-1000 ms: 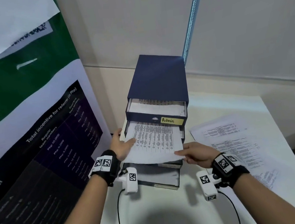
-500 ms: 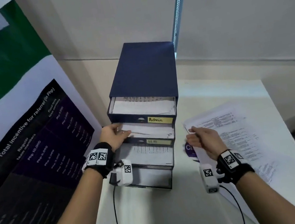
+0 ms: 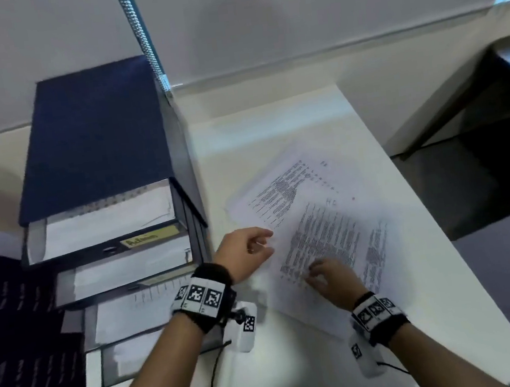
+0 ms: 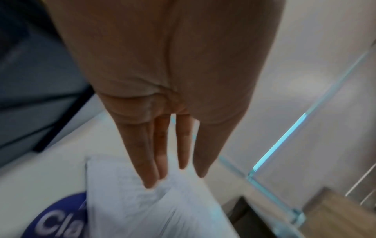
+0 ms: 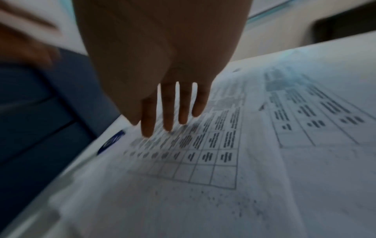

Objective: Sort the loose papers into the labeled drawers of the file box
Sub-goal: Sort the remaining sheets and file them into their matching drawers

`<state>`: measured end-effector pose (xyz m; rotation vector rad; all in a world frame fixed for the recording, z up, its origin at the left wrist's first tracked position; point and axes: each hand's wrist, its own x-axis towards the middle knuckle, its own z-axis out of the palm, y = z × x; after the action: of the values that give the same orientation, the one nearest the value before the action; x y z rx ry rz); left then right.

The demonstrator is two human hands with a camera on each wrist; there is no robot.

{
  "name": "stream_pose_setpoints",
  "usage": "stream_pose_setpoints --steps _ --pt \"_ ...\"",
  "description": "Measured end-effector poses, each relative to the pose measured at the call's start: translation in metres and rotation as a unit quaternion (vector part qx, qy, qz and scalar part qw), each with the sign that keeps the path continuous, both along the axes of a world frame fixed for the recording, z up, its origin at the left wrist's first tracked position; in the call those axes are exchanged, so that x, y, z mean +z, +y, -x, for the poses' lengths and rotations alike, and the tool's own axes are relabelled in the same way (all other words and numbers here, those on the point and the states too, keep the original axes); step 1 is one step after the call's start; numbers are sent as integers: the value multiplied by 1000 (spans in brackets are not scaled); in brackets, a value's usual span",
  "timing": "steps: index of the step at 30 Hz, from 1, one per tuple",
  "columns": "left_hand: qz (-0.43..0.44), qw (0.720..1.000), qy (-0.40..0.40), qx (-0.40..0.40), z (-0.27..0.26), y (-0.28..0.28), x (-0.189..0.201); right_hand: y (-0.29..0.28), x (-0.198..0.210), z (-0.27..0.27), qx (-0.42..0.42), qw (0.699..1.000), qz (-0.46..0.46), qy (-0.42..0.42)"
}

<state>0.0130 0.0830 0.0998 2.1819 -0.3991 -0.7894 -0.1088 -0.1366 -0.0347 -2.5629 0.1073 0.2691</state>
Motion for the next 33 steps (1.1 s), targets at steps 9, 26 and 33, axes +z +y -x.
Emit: stream_pose_setpoints --steps 9,26,33 --pt "-174 984 23 26 2 -87 -98 -68 -13 -1 -364 923 -109 57" --pt "118 940 67 313 3 -69 -107 -104 -13 22 -456 862 -222 9" --pt "5 966 122 226 11 -61 -107 -103 -11 26 -427 851 -301 46"
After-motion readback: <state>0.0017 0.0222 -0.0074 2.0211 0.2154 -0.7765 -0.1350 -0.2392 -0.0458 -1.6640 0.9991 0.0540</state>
